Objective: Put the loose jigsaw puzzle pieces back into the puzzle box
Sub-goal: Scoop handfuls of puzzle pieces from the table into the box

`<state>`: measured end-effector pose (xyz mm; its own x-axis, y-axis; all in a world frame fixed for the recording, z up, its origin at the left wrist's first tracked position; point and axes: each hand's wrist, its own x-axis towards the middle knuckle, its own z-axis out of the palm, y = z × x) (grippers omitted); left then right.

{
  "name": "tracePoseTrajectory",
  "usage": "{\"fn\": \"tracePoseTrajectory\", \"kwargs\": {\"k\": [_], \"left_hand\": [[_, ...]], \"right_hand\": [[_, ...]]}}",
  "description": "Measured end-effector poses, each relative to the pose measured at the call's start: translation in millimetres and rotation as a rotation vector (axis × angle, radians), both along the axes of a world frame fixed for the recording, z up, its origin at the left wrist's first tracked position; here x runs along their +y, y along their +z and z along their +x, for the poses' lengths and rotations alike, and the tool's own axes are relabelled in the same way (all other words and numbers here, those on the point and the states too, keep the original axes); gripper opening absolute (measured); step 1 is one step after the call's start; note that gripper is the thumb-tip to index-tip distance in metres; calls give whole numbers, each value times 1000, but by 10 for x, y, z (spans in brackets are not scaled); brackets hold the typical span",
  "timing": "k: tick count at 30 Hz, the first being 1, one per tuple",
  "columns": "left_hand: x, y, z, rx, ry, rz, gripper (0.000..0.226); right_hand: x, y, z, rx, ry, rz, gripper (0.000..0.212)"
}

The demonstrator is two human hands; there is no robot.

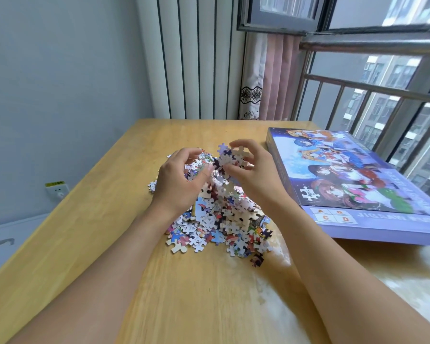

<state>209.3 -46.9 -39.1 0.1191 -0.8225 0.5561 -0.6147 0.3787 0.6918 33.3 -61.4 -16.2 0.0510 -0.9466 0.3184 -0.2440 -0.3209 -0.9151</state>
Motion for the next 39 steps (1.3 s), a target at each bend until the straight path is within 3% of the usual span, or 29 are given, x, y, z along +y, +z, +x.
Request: {"fn": "tracePoseTrajectory", "kwargs": {"k": [4, 11, 16, 19, 21, 23, 26, 28, 32, 35, 39], "left_hand": [[39, 19, -72, 130, -90, 58, 45], [66, -22, -235, 279, -167, 92, 34], [58, -57, -283, 178, -172, 71, 34], [69, -57, -313, 145, -144, 62, 34], [84, -48, -344, 154, -140, 67, 33], [109, -44, -367, 197, -136, 74, 30], [165, -15, -402, 188, -135, 9, 24], [207, 16, -456, 156, -168, -35, 19], [271, 137, -642, 163, -211, -41, 17], [308, 230, -782, 6, -329, -49, 41], [321, 260, -1107, -499, -513, -41, 80]], "right_hand": [[5, 3, 16, -230, 87, 131, 60], [87, -9, -30, -528, 286, 390, 27], [203, 20, -63, -650, 375, 533, 7], [255, 42, -53, -717, 312, 556, 22], [257, 50, -43, -768, 258, 555, 9], [206, 47, -52, -844, 188, 605, 22], [220, 118, -103, -1014, 165, 742, 6], [291, 218, -177, -1140, 171, 792, 7], [420, 431, -454, -1098, 134, 773, 8], [534, 558, -759, -999, 77, 714, 7], [731, 624, -1248, -949, 33, 622, 9]]}}
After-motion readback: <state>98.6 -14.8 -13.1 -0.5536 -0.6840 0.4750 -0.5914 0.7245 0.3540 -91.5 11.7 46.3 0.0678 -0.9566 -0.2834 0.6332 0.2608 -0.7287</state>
